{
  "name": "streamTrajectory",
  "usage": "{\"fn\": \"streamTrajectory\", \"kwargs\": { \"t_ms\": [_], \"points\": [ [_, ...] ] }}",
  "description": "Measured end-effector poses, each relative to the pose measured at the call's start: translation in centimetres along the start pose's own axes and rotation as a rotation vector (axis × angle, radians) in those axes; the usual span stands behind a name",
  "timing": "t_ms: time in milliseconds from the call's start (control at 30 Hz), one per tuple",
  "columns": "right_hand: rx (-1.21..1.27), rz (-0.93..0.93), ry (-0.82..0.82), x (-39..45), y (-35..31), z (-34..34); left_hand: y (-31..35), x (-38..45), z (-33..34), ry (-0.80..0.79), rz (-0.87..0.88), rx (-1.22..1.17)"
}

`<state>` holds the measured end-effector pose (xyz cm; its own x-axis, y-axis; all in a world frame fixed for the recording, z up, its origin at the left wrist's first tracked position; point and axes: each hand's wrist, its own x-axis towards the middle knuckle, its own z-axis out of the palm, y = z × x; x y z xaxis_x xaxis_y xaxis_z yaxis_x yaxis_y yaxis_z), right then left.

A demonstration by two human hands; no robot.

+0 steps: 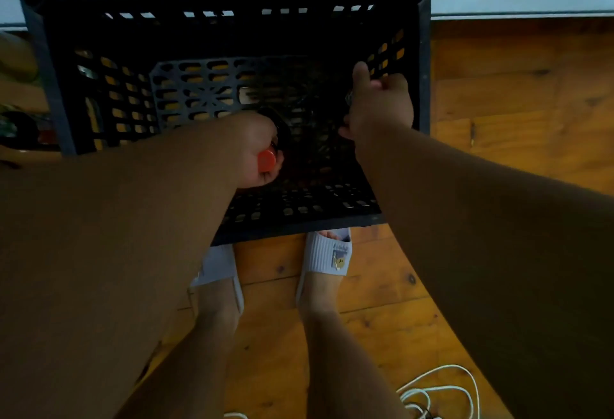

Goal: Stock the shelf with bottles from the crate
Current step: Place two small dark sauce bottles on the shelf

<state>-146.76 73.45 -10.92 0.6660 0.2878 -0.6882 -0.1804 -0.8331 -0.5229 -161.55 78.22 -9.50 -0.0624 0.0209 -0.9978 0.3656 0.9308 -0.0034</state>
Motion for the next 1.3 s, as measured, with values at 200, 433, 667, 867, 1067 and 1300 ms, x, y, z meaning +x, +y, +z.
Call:
{"fn": "streamTrajectory", "kwargs": {
  "t_ms": [200, 433, 667, 867, 1067, 1300],
  "points": [
    [-0.284, 0.319, -0.344, -0.8, 1.5, 2.3, -1.0, 0.5, 0.1, -0.041, 0.003, 0.039],
    [0.047, 0.641, -0.387, -0.4, 1.8, 3.1, -2.3, 0.7, -0.2, -0.041, 0.044, 0.106],
    [0.133, 0.589, -0.471, -10.0, 0.5, -4.5, -4.2, -9.8, -1.8, -0.052, 0.049, 0.080],
    [0.113, 0.343, -0.454, -24.3, -6.1, -15.4, -6.8, -27.4, -4.5, -0.050, 0.194, 0.059],
    [0.251, 0.192, -0.359, -35.9, -13.9, -26.7, -8.8, -44.6, -4.5, -0.113, 0.376, -0.003],
    [0.665, 0.182, -0.277, -44.9, -17.8, -34.2, -8.6, -54.9, -3.0, -0.266, 0.484, 0.086]
  ]
}}
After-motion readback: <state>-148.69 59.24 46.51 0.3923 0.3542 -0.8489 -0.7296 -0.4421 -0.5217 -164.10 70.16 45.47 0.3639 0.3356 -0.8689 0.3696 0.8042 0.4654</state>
